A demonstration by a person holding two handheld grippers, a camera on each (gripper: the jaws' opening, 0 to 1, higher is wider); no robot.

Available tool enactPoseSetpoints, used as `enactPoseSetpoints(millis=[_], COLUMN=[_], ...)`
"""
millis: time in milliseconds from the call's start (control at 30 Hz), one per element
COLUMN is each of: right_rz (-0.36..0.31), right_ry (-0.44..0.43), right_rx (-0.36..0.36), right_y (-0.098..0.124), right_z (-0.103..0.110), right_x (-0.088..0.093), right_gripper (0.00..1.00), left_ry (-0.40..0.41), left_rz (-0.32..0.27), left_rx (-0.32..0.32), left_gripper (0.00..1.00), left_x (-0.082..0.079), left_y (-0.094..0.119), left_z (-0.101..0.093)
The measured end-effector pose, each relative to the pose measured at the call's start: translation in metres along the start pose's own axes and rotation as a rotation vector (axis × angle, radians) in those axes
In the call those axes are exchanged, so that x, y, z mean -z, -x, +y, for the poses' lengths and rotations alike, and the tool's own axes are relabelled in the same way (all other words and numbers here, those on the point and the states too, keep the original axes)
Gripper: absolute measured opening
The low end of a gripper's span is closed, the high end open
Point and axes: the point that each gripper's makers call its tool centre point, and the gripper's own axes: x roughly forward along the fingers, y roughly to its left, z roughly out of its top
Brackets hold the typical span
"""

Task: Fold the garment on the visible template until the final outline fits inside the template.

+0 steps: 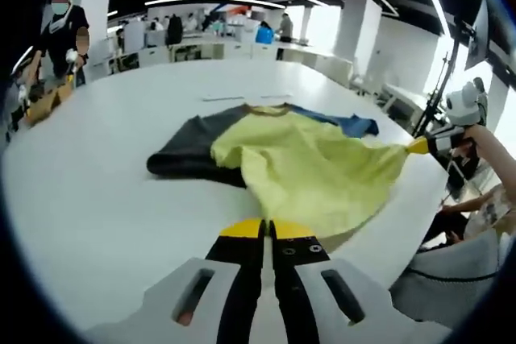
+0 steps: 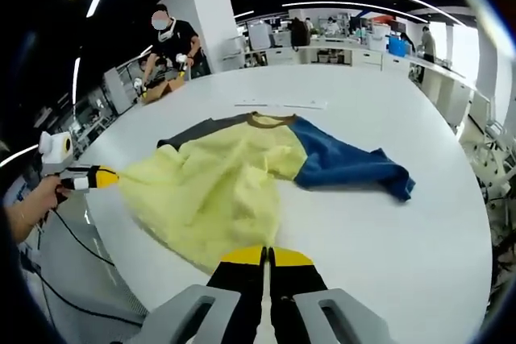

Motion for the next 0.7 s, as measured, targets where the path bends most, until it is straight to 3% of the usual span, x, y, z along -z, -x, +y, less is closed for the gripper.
enactPoseSetpoints(millis=[233,700], right_rz=[0.036,0.079], right_ry=[-0.01,-0.063], right_rx=[0.02,0.03], right_y=[0.009,0.016], right_z=[-0.004,0.0], right_x=[0.017,0.052], right_gripper=[0.0,0.0], left_ry=[0.024,0.062], left_rz=[0.034,0.073], left_rx=[-0.006,-0.023], left_gripper=[0.0,0.0], left_x=[0.021,0.045], left_y=[0.011,0.023], left_z=[0.0,0.002])
